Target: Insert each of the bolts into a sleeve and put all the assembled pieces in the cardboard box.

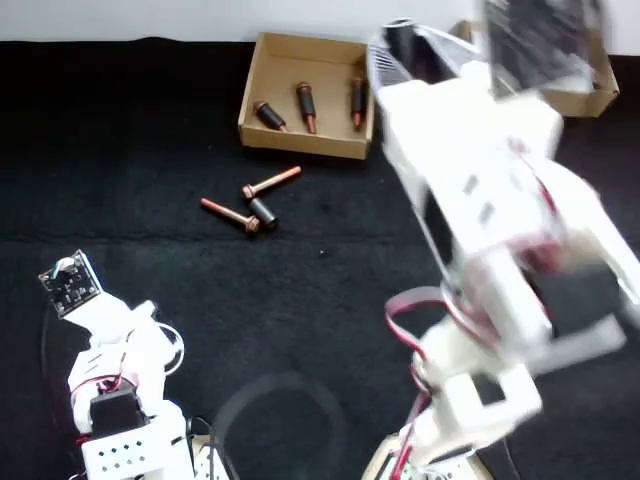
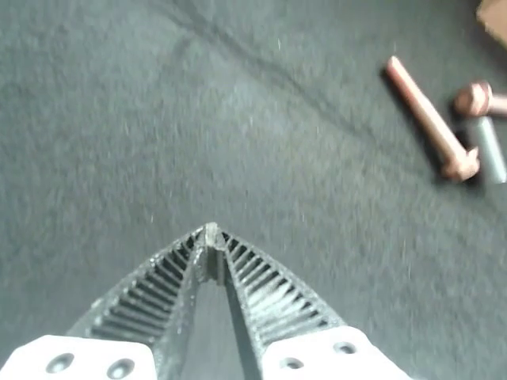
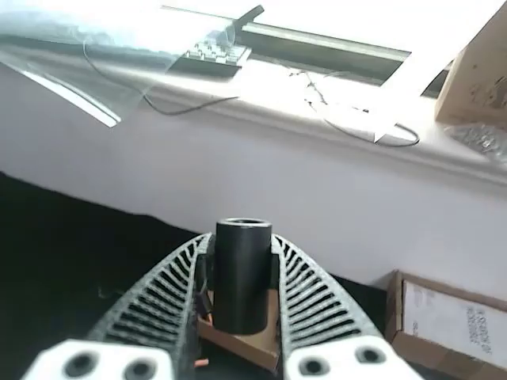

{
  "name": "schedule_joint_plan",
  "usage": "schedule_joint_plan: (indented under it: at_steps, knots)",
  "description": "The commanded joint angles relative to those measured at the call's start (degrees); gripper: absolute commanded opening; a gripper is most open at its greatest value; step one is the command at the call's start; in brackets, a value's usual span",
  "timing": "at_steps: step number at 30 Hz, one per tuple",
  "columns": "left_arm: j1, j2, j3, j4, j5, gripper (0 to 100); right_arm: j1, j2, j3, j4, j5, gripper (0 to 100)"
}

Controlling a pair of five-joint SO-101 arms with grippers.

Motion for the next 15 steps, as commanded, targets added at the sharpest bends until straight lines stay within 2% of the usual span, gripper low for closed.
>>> schedule_joint_plan:
  at_steps: [1,4,9,15]
  knots:
    - [0.66,-0.31,-3.47,3.16,0.35,1,2.07,-13.49,11.56,0.84,0.35,0.8]
    - [0.66,-0.31,-5.05,3.52,0.18,1,3.12,-25.27,25.89,0.75,0.35,0.8]
    - [1.19,0.13,-16.57,7.56,-1.05,1,3.3,-45.23,50.59,0.66,0.35,0.8]
    - [7.25,0.22,-29.05,11.34,-5.8,1,9.1,-65.98,78.29,0.4,0.35,0.8]
